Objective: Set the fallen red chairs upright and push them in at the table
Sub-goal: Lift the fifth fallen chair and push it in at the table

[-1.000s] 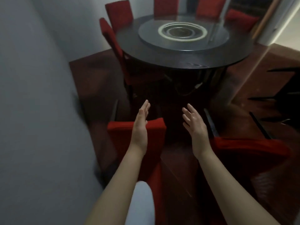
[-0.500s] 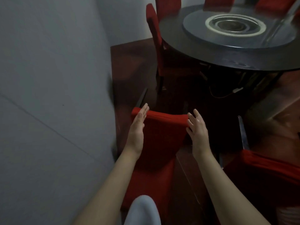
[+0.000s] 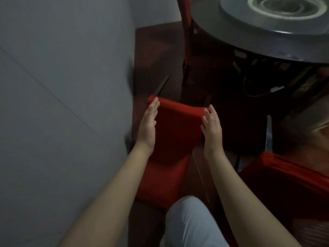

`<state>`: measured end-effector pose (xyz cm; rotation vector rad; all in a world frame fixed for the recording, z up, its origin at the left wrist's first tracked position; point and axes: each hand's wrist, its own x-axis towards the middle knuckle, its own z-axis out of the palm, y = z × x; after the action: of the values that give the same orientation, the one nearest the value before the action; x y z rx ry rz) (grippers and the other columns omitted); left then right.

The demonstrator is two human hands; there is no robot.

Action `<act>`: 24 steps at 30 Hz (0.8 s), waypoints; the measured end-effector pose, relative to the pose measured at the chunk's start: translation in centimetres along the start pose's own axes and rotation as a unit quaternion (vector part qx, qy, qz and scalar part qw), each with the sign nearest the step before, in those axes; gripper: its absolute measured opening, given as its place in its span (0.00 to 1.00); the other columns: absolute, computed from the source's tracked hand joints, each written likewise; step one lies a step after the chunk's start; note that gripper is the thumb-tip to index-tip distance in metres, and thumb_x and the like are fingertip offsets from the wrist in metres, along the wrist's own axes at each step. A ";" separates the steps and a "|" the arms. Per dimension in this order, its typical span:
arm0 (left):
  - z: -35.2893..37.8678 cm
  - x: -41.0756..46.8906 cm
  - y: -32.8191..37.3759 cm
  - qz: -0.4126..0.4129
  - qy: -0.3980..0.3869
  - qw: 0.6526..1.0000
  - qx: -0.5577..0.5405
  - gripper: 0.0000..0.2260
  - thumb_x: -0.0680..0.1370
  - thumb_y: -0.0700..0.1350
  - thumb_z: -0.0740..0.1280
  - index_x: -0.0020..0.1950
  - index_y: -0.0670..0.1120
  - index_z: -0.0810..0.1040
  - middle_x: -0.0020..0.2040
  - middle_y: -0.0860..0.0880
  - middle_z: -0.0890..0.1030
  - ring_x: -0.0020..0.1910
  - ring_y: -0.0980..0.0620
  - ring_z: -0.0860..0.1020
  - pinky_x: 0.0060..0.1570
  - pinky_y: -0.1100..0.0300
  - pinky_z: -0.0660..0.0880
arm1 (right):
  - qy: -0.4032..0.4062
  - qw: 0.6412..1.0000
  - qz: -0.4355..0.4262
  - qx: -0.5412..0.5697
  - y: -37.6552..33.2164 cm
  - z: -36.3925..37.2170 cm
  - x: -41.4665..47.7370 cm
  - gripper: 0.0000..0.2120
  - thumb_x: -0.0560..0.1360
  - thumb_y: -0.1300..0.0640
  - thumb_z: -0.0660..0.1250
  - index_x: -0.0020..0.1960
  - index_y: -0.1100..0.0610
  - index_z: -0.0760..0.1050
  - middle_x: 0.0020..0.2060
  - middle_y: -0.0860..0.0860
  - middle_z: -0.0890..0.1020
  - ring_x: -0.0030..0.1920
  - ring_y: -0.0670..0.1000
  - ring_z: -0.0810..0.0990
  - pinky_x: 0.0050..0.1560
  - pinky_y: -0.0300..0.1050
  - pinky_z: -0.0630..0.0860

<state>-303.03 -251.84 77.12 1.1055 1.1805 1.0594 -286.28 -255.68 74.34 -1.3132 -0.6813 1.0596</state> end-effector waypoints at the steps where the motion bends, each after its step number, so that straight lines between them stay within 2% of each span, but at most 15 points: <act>1: 0.2 -0.2 -0.2 -0.008 0.006 1.000 -0.004 0.19 0.82 0.59 0.46 0.71 0.62 0.64 0.70 0.60 0.68 0.69 0.61 0.64 0.68 0.55 0.56 | -0.006 1.000 0.004 -0.004 0.1 0.0 -0.1 0.22 0.84 0.48 0.50 0.77 0.49 0.58 0.74 0.49 0.66 0.73 0.50 0.65 0.72 0.48 0.62; 6: 0.9 1.2 -1.2 -0.032 0.045 0.998 -0.016 0.22 0.82 0.60 0.46 0.73 0.59 0.65 0.73 0.57 0.67 0.69 0.61 0.64 0.68 0.55 0.56 | -0.009 0.999 0.030 -0.025 0.9 -0.7 1.5 0.22 0.84 0.46 0.51 0.77 0.48 0.58 0.73 0.48 0.67 0.72 0.49 0.66 0.72 0.48 0.64; 12: 1.3 4.0 -3.5 -0.047 0.098 0.994 -0.022 0.24 0.75 0.66 0.49 0.70 0.63 0.66 0.68 0.64 0.69 0.69 0.63 0.65 0.67 0.58 0.58 | -0.018 0.998 0.061 -0.031 4.1 -0.4 5.8 0.23 0.82 0.46 0.54 0.76 0.50 0.62 0.72 0.49 0.69 0.71 0.50 0.68 0.71 0.53 0.66; 18: -1.3 5.3 -5.2 -0.083 0.090 0.992 -0.023 0.25 0.74 0.67 0.49 0.70 0.64 0.65 0.73 0.60 0.66 0.71 0.60 0.63 0.67 0.58 0.57 | -0.024 0.996 0.077 -0.043 6.1 2.7 6.7 0.24 0.82 0.45 0.55 0.76 0.51 0.61 0.73 0.50 0.68 0.72 0.50 0.67 0.72 0.52 0.66; 24: -6.6 6.6 -9.1 -0.131 0.052 0.990 -0.017 0.29 0.76 0.68 0.49 0.74 0.59 0.63 0.75 0.57 0.65 0.72 0.59 0.62 0.70 0.56 0.56 | 0.040 0.993 0.102 -0.037 11.6 6.7 5.0 0.24 0.82 0.45 0.55 0.76 0.52 0.61 0.73 0.50 0.68 0.72 0.50 0.67 0.71 0.48 0.66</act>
<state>-308.70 -246.17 66.77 0.8496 1.3452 0.9380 -292.82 -249.14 63.48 -1.5063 -0.5375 1.1475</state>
